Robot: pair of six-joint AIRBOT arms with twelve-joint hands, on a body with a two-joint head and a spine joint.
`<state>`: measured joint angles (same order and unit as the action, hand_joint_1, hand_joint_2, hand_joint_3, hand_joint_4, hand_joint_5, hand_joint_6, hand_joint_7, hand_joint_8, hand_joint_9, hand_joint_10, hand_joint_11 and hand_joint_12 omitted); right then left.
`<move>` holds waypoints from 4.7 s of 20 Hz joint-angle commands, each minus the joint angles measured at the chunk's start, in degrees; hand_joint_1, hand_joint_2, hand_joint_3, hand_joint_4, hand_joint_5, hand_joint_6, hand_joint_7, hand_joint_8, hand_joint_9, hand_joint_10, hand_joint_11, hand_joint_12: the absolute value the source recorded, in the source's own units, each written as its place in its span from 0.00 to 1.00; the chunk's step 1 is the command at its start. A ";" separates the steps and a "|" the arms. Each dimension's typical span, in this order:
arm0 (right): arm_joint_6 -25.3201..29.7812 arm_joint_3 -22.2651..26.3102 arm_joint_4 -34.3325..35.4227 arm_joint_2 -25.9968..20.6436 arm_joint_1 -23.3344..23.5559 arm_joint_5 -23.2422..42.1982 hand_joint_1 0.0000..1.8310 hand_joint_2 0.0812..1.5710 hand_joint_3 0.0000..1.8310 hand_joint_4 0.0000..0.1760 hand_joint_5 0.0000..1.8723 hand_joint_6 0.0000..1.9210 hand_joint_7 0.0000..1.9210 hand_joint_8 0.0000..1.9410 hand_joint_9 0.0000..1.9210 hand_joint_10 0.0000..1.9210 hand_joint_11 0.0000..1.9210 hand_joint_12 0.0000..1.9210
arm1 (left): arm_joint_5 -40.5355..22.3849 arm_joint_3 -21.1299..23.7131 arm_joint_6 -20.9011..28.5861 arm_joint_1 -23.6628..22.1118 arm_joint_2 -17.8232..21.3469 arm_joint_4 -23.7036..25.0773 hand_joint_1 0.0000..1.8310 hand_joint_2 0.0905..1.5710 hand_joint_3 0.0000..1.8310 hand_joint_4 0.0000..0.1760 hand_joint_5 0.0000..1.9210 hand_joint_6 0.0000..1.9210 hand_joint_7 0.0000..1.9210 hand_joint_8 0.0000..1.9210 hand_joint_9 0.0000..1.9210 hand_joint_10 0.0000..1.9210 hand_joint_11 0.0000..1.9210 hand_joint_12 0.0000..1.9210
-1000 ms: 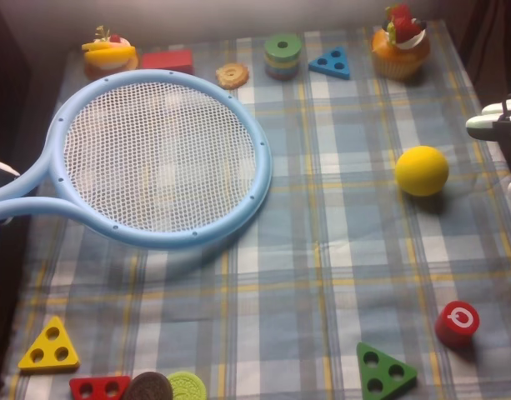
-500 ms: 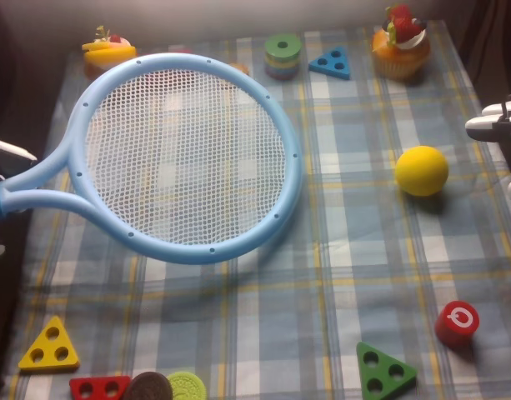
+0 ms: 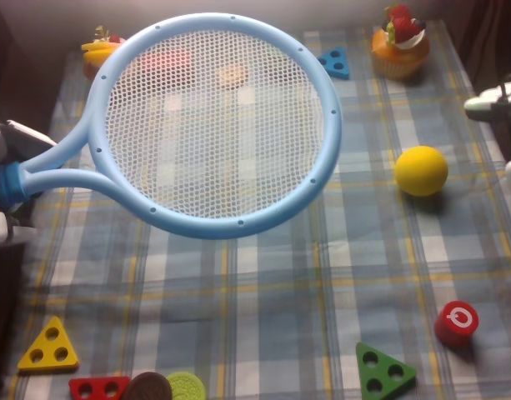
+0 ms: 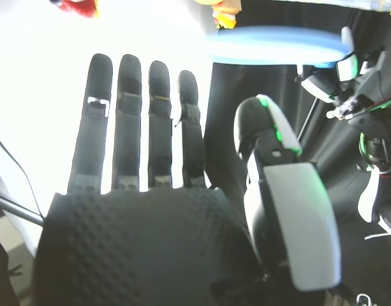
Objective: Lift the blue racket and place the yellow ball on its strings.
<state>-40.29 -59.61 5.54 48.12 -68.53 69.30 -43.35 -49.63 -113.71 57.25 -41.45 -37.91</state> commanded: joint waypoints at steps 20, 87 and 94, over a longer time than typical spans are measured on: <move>8.21 -11.79 -22.16 7.33 21.69 -21.38 0.46 0.62 0.00 0.00 0.30 0.00 0.32 0.00 0.31 0.00 0.08 0.51 | 0.75 -2.44 13.90 -1.08 0.75 10.70 0.99 0.72 0.00 1.00 0.47 1.00 0.61 1.00 0.75 1.00 0.81 1.00; 16.41 -14.76 -51.16 15.35 41.21 -28.64 0.52 0.63 0.00 0.00 0.48 0.01 0.42 0.00 0.39 0.04 0.20 0.40 | 10.26 -3.47 13.90 -7.64 -3.04 19.40 0.96 0.70 0.00 1.00 0.44 1.00 0.58 1.00 0.74 1.00 0.79 1.00; 16.41 -15.18 -51.38 15.57 41.21 -29.65 0.41 0.64 0.00 0.24 0.37 0.00 0.26 0.00 0.23 0.00 0.03 0.50 | 10.45 -3.57 13.89 -7.66 -3.13 19.43 0.96 0.68 0.00 0.97 0.45 1.00 0.58 1.00 0.73 1.00 0.79 1.00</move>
<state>-23.81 -74.56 -48.23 63.46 -28.27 35.29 -26.57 -53.08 -100.42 50.39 -44.18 -18.61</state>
